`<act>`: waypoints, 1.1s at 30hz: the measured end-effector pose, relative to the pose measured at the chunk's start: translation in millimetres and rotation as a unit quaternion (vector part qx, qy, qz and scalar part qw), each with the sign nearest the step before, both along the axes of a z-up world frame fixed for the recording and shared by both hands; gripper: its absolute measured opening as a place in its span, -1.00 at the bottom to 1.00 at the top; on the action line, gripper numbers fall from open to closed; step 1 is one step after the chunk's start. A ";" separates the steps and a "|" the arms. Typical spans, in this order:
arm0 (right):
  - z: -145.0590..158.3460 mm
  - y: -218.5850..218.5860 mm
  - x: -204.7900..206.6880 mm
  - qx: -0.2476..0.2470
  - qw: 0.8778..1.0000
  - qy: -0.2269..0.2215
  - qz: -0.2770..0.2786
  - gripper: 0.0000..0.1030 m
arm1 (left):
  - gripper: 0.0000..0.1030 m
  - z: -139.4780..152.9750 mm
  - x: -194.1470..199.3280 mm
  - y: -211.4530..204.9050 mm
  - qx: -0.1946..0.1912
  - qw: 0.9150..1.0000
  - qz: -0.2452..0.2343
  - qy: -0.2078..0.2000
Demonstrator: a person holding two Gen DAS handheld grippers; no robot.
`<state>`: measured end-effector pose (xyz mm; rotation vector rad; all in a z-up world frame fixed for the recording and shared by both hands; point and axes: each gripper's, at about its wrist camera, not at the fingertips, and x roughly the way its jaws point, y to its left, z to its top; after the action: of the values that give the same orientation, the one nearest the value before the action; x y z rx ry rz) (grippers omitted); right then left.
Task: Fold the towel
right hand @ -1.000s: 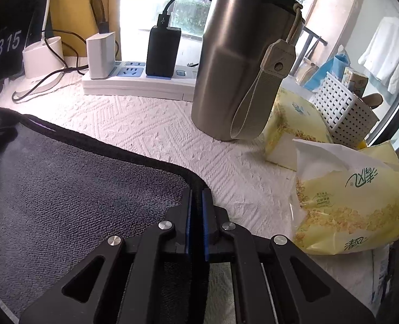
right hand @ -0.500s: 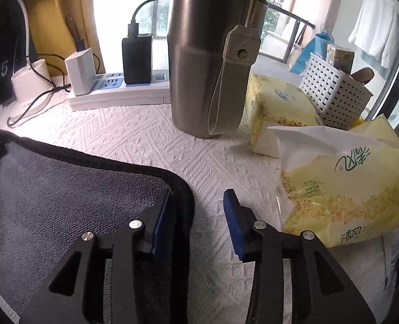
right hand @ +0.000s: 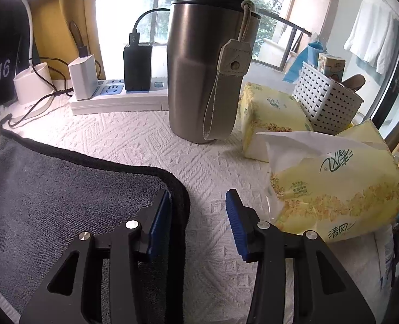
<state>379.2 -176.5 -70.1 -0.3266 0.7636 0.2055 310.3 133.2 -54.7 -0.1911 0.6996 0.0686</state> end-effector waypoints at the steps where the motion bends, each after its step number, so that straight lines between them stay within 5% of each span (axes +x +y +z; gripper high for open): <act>1: 1.5 -1.2 -1.4 0.002 1.000 -0.002 -0.001 -0.10 | 0.82 2.8 -1.4 0.2 0.002 1.000 0.000 -0.004; 12: 29.3 -8.7 -25.1 0.033 0.999 -0.028 0.007 -0.06 | 0.82 14.5 -17.5 -13.0 0.024 1.000 -0.003 -0.006; 33: 85.2 -12.4 -88.6 0.074 0.993 -0.085 0.045 -0.03 | 0.82 65.8 -94.4 -45.3 0.052 0.993 0.000 -0.103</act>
<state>290.6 -188.9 15.1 -0.2338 0.5627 0.3145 215.8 87.9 11.1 -0.0967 0.4887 0.0830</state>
